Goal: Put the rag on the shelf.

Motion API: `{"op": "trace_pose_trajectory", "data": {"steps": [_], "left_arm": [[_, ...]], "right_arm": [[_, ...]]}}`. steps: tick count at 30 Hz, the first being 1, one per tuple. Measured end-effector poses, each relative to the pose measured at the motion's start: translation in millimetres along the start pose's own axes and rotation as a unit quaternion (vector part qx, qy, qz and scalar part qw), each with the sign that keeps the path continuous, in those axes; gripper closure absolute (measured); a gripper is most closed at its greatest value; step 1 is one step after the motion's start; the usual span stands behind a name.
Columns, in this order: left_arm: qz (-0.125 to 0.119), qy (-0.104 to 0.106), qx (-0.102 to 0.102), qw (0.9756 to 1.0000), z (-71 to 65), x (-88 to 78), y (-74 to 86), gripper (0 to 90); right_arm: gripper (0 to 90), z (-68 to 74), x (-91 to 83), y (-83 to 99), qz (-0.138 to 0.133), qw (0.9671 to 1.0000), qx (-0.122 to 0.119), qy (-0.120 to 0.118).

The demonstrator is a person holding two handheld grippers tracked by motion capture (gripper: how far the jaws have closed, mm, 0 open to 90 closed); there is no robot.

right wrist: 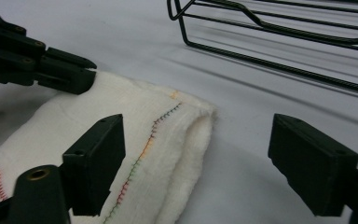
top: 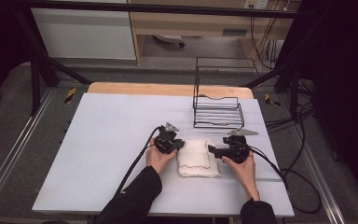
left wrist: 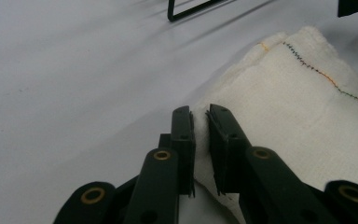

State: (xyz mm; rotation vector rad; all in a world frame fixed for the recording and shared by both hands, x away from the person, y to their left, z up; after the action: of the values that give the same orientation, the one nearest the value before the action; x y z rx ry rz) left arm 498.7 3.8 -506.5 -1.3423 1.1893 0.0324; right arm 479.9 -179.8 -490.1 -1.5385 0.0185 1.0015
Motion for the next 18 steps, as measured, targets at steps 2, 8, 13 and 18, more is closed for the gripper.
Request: {"op": "trace_pose_trajectory", "data": {"steps": [2,8,13,18], "left_arm": [[-0.002,0.001,0.0,1.0,0.0,0.1,0.0,80.0],[-0.004,0.003,-0.001,1.0,0.1,0.2,0.1,80.1],[-0.005,0.004,0.0,1.0,0.2,0.2,0.3,80.1],[-0.006,0.004,0.001,1.0,0.2,0.3,0.4,80.1]], "right_arm": [[23.4,-2.6,5.0,-0.6,0.008,1.0,0.001,0.003],[37.8,-3.5,20.0,-2.8,0.023,0.9997,-0.006,0.002],[47.0,-3.7,27.2,-1.8,0.033,0.9994,-0.004,-0.001],[53.5,-2.0,30.2,0.2,0.04,0.9991,0.003,-0.01]]}}
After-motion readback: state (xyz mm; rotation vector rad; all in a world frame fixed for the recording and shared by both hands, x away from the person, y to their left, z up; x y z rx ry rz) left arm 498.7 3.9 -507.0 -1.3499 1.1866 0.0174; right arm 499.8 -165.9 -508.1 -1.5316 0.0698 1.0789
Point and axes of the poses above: each handheld gripper's, and its own axes: x roughly forward along the jaws, y roughly out of its underside, z roughly to its left, the point moved 8 cm from there along x, roughly forward along the jaws, and after that the axes turned 5 degrees about -x, right-handed, at the moved point
